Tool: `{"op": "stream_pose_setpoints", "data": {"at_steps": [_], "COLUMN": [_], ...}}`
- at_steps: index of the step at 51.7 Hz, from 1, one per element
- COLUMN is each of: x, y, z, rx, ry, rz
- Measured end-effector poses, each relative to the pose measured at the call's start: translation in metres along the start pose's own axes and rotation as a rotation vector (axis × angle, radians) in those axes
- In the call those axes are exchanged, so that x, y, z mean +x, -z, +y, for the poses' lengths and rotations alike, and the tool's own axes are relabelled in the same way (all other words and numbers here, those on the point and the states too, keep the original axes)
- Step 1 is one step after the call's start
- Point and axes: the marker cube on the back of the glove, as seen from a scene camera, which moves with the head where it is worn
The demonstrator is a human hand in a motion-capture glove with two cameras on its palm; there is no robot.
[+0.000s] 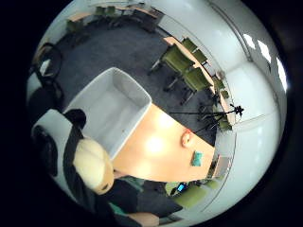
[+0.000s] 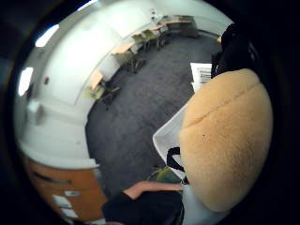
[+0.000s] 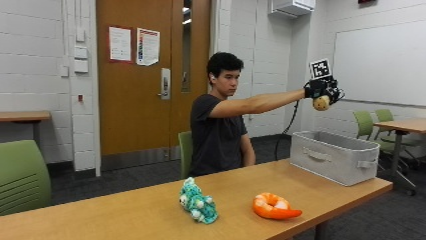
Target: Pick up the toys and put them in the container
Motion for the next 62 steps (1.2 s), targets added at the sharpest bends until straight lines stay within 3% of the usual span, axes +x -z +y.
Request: {"op": "stream_pose_setpoints", "data": {"at_steps": [3,6,9,13,22,28,33,39,47,53,62], "x": [0.008,0.003,-0.008,0.008,0.016,-0.026,-0.019,0.057,0.091,0.183,0.287], "y": [-0.008,-0.014,-0.019,-0.034,-0.031,-0.024,-0.002,0.014,0.029,0.044,0.006], "z": [0.003,0.001,0.002,0.005,0.014,0.011,0.031,0.074,0.107,0.175,0.233], "rx": [-0.017,-0.061,-0.104,-0.149,-0.116,-0.12,-0.073,-0.087,-0.09,-0.07,-0.116], "ry": [0.078,-0.007,0.011,-0.036,-0.141,-0.288,-0.245,-0.396,-0.477,-0.649,-0.743], "rz": [0.061,0.024,-0.064,0.048,-0.016,0.119,0.02,0.264,0.237,0.227,0.23]}}
